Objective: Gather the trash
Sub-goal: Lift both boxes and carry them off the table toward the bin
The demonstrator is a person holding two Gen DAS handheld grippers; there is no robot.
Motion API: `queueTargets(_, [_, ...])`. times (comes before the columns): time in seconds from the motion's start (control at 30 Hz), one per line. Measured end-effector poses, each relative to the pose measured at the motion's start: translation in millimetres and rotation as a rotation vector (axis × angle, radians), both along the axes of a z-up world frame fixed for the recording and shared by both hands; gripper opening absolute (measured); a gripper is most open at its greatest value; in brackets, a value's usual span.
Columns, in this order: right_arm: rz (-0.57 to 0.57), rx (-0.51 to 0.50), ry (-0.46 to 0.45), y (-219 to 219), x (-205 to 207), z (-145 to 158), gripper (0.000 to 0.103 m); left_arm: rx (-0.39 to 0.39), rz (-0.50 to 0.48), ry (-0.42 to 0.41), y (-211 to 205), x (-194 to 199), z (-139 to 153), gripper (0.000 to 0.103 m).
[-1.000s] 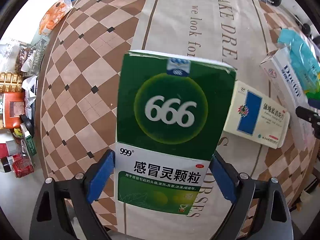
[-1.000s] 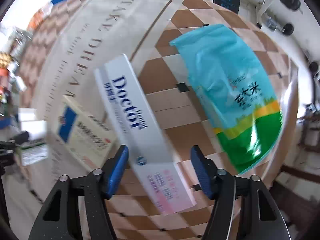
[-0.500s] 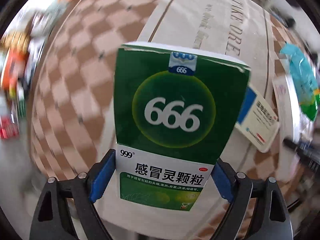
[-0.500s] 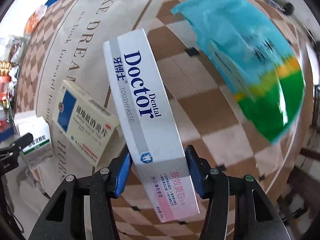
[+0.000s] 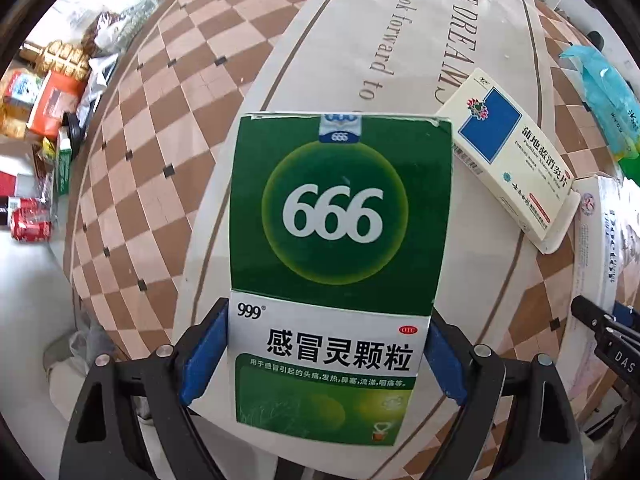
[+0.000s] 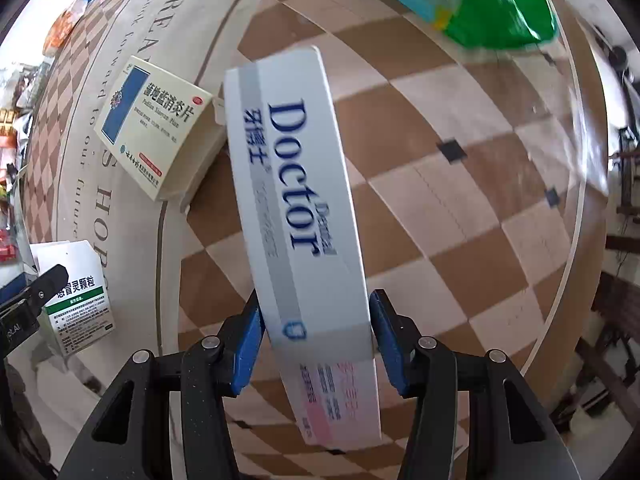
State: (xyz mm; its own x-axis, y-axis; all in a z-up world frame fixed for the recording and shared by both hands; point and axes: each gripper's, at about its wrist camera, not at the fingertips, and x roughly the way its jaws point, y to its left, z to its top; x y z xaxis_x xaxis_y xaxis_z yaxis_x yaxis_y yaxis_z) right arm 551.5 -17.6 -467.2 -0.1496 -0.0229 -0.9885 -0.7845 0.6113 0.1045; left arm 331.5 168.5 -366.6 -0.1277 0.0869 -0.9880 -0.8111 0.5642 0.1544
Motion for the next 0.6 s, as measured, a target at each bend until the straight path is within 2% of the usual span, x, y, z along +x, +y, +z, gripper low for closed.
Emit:
queueTargets(0.07, [0.007,-0.003,-0.004,13,-7,-5,0.054,0.007,-0.014,0.004,-2,8,2,0.088])
queueTargets(0.27, [0.039,-0.001,-0.036,25,-18,-10,0.053,0.027,-0.016,-0.006,3,1,0,0.086])
queueTargets(0.33, [0.038,0.01,-0.045,21,-21,-6,0.05,0.038,-0.016,-0.003,5,-2,1,0.085])
queueTargets(0.6, [0.002,0.071,-0.029,-18,-14,14,0.05,0.086,-0.032,-0.015,-5,-5,21,0.085])
